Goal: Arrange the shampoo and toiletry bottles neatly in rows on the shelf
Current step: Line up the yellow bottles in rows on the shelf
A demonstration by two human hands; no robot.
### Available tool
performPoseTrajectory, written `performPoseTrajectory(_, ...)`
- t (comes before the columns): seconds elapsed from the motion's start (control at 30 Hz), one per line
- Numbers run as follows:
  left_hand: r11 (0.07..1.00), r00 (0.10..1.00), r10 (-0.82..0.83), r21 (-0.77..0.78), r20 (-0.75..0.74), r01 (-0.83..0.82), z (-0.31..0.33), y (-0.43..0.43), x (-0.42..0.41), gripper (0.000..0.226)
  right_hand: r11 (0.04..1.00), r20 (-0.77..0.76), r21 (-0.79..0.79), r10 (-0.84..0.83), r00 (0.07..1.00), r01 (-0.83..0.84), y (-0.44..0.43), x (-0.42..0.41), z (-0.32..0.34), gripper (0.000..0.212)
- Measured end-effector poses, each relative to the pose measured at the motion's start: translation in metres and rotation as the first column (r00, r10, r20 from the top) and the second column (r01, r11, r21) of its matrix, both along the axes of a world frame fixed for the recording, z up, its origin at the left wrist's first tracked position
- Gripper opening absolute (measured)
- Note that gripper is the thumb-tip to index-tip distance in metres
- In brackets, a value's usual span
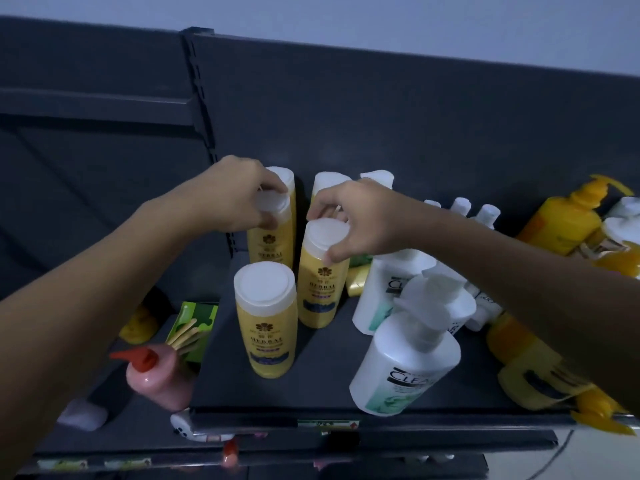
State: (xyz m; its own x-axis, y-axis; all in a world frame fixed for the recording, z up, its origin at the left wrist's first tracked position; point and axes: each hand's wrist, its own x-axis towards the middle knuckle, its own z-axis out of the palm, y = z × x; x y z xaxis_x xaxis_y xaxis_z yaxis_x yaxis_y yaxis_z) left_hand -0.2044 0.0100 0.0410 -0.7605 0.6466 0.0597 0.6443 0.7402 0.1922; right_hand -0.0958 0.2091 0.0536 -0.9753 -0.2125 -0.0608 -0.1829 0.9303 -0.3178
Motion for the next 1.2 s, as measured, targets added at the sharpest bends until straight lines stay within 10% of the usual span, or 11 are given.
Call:
performPoseTrajectory(0.27,0.999,0.998,-0.032,0.011,-0.058,0.032,0.010,-0.006,0.011,0.063,0.961,-0.099,-0.203,-0.214,0.972,0.191,0.082,0.015,0.070,0.011)
performPoseTrajectory(0.43,0.982,0.993,-0.085,0.161,-0.076,0.096,0.025,-0.008,0.025,0.037,0.914,0.073,0.211,-0.368,0.927,0.346,0.155,0.013,0.021,0.022)
performPoseTrajectory(0.67,0.959,0.990,-0.104,0.274,0.098,0.074,0.023,-0.006,0.032,0.067,0.890,0.264,0.425,-0.299,0.917,0.167,0.171,0.013,-0.059,0.038)
performPoseTrajectory(0.9,0.944,0.984,-0.109,0.325,0.139,0.059,0.024,-0.012,0.050,0.066,0.654,0.212,0.753,-0.131,0.968,-0.076,0.160,0.002,-0.080,0.023)
performPoseTrajectory(1.07,0.952,0.975,-0.142,0.295,0.173,0.086,0.027,-0.018,0.075,0.053,0.548,0.110,0.833,-0.043,0.993,-0.069,0.169,-0.001,-0.105,0.018)
performPoseTrajectory(1.2,0.976,0.960,-0.158,0.181,0.232,0.117,0.028,-0.022,0.087,0.072,0.652,0.080,0.758,-0.100,0.992,0.004,0.170,0.007,-0.087,0.026)
